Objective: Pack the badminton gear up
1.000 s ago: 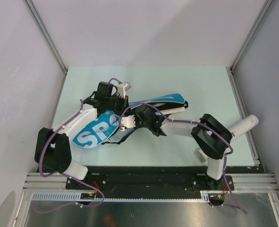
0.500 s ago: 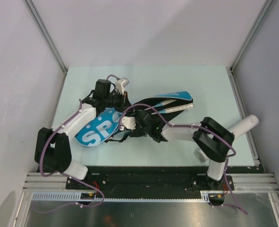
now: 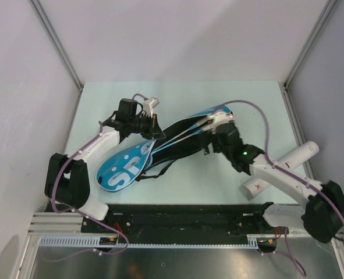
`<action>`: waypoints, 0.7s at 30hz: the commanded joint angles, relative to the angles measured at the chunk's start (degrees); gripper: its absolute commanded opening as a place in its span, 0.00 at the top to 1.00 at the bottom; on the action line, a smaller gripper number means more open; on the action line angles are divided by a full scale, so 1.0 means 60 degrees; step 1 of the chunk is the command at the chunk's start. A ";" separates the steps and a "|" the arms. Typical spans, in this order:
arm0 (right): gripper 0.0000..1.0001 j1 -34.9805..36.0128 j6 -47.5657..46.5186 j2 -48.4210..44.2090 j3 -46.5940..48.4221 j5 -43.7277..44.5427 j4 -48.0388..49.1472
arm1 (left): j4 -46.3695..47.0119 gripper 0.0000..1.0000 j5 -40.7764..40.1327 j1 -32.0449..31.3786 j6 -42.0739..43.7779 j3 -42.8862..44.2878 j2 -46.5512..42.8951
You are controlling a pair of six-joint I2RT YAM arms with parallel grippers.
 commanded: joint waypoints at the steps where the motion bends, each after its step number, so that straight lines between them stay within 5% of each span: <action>1: 0.01 -0.1752 0.6155 -0.1350 -0.1217 -0.1257 0.0760 | 0.0496 1.00 0.0565 0.0055 -0.0299 0.0218 -0.0126; 6: 0.08 -0.3834 0.8541 -0.1090 -0.1969 -0.4465 0.3134 | 0.0525 1.00 0.0932 -0.0004 -0.0314 0.0174 -0.0155; 11: 0.39 -0.4948 0.9596 0.0125 -0.1984 -0.5231 0.5406 | 0.0569 1.00 0.0961 -0.0150 -0.0328 0.0100 -0.0331; 21: 0.42 -0.5827 1.0857 0.2909 -0.1955 -0.5612 0.7838 | 0.0613 0.99 0.1283 -0.0224 -0.0313 0.0100 -0.0404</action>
